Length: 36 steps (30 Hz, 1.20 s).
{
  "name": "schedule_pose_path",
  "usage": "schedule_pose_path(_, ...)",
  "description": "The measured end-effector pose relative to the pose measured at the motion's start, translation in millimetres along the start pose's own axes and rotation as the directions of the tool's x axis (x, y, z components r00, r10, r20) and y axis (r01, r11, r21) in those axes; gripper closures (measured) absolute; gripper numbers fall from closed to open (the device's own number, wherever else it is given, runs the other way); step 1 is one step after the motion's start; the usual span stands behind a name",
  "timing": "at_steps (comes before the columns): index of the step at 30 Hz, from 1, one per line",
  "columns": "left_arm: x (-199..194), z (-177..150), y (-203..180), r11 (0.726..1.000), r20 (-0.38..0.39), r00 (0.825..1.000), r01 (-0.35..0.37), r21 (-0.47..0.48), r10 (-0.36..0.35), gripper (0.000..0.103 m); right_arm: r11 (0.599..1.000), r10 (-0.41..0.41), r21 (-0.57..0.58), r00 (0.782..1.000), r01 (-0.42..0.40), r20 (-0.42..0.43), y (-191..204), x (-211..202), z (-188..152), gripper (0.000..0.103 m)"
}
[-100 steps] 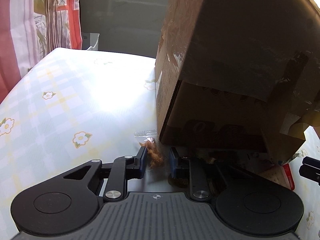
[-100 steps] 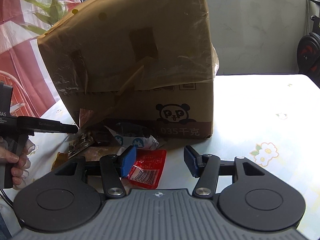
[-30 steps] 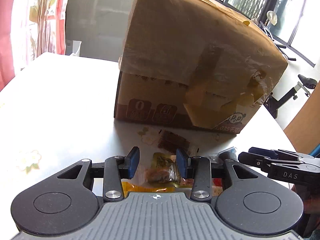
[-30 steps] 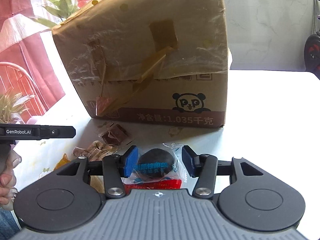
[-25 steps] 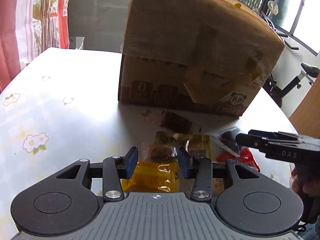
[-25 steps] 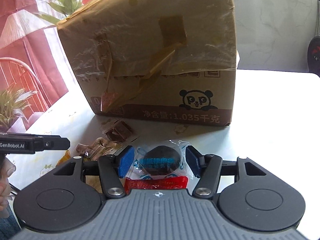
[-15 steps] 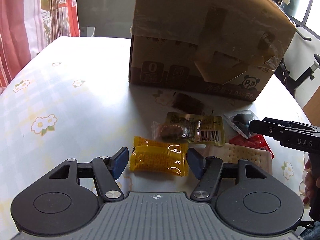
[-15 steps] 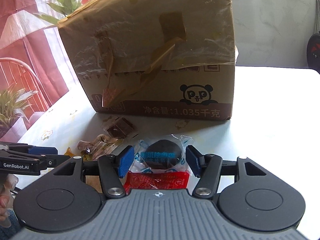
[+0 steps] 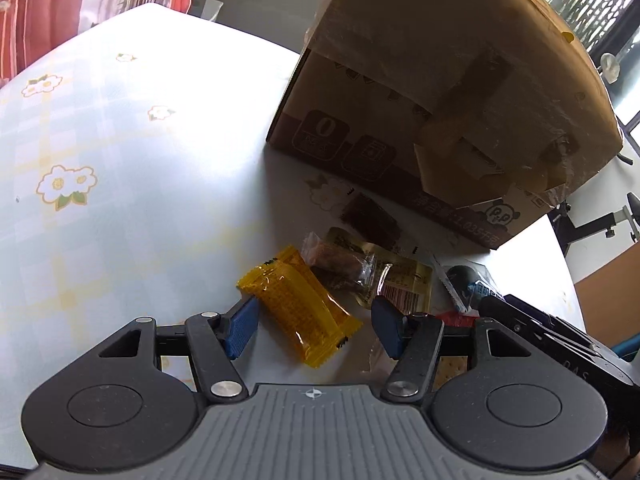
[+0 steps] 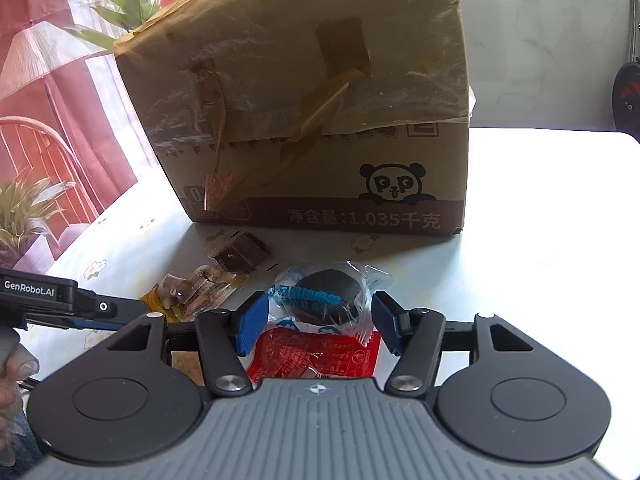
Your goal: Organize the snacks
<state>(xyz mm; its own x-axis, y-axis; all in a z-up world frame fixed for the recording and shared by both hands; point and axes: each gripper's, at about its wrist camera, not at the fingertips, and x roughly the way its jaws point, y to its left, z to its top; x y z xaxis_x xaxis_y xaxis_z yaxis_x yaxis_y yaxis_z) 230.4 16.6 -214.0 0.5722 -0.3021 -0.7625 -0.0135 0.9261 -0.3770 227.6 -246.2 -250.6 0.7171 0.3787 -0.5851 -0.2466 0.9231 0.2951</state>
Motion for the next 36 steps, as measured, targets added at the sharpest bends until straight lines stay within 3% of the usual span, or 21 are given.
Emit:
schedule_pose_path(6, 10.7, 5.6, -14.7, 0.991, 0.055, 0.997, -0.069, 0.116, 0.063, 0.039, 1.0, -0.005, 0.011, 1.0, 0.005, 0.0, -1.4, 0.1, -0.7, 0.042)
schedule_pose_path(13, 16.9, -8.0, -33.0, 0.95, 0.129, 0.983, -0.164, 0.267, 0.133, 0.04, 1.0, -0.012, 0.018, 1.0, 0.012, 0.001, -2.6, -1.4, -2.5, 0.042)
schedule_pose_path(17, 9.8, -9.0, -22.4, 0.958, 0.146, 0.98, -0.169, 0.231, 0.137, 0.062, 0.999, -0.013, 0.036, 1.0, 0.013, -0.002, -4.4, -0.8, -1.5, 0.042)
schedule_pose_path(19, 5.4, -9.4, -17.6, 0.963, 0.149, 0.979, -0.166, 0.21, 0.136, 0.065, 0.999, -0.01, 0.031, 1.0, 0.01, -0.007, -1.7, 1.1, 0.2, 0.036)
schedule_pose_path(22, 2.9, -11.5, -16.4, 0.965, 0.147, 0.98, -0.16, 0.206, 0.131, 0.066, 1.0, -0.014, 0.016, 1.0, 0.014, -0.011, 4.6, 6.5, 3.0, 0.028)
schedule_pose_path(25, 1.4, -12.3, -15.2, 0.966, 0.146, 0.98, -0.161, 0.205, 0.132, 0.066, 0.999, -0.036, -0.004, 0.999, 0.036, -0.019, 9.4, 16.5, 8.1, 0.027)
schedule_pose_path(33, -5.5, -10.3, -10.1, 0.969, 0.164, 0.976, -0.173, 0.178, 0.144, 0.067, 0.997, -0.079, 0.016, 0.994, 0.081, -0.081, 5.7, 41.9, 15.9, 0.027)
schedule_pose_path(36, -7.4, -9.5, -9.7, 0.969, 0.172, 0.975, -0.172, 0.175, 0.141, 0.067, 0.996, -0.092, -0.022, 0.994, 0.091, -0.065, 7.8, 38.1, 9.2, 0.033)
